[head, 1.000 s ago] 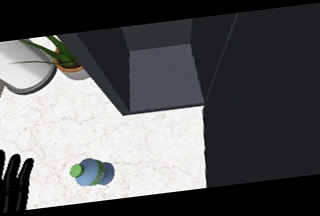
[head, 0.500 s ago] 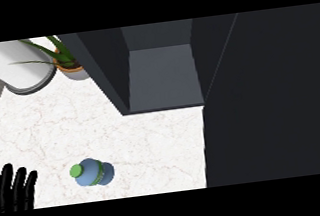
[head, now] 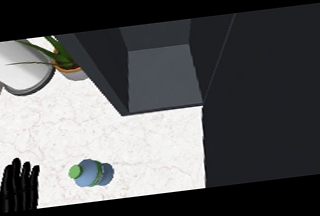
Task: Pick up the bottled water, place it into the cabinet and close the cabinet
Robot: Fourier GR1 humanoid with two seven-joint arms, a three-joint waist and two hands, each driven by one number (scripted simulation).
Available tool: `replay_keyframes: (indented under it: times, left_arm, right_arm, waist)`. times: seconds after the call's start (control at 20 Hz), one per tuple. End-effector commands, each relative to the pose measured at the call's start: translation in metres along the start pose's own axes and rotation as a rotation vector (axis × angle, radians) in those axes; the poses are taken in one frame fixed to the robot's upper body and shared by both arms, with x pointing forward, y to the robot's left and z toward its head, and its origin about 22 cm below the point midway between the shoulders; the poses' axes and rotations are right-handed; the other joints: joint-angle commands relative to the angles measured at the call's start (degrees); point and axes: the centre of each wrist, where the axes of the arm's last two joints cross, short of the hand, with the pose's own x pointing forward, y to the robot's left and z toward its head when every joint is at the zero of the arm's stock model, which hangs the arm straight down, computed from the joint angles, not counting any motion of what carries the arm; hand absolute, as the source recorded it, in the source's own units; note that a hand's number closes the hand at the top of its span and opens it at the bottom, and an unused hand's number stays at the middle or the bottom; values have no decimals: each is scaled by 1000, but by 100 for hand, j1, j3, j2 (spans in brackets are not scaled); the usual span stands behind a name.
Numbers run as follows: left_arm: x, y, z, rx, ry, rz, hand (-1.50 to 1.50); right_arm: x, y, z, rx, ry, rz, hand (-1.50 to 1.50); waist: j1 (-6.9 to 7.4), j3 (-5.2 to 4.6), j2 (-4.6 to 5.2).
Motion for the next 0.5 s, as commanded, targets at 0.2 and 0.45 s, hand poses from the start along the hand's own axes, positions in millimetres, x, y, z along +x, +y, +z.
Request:
replay_keyframes:
  times: [0.2, 0.45]
  left_arm:
    - [-59, 19, -15, 20, 61, 25, -150]
    - [-106, 3, -20, 47, 78, 27, -150]
  right_arm:
    - [42, 3, 28, 27, -42, 11, -150]
    - [30, -2, 26, 12, -40, 23, -150]
  waist:
    - [-97, -2, -15]
    - [-28, -2, 13]
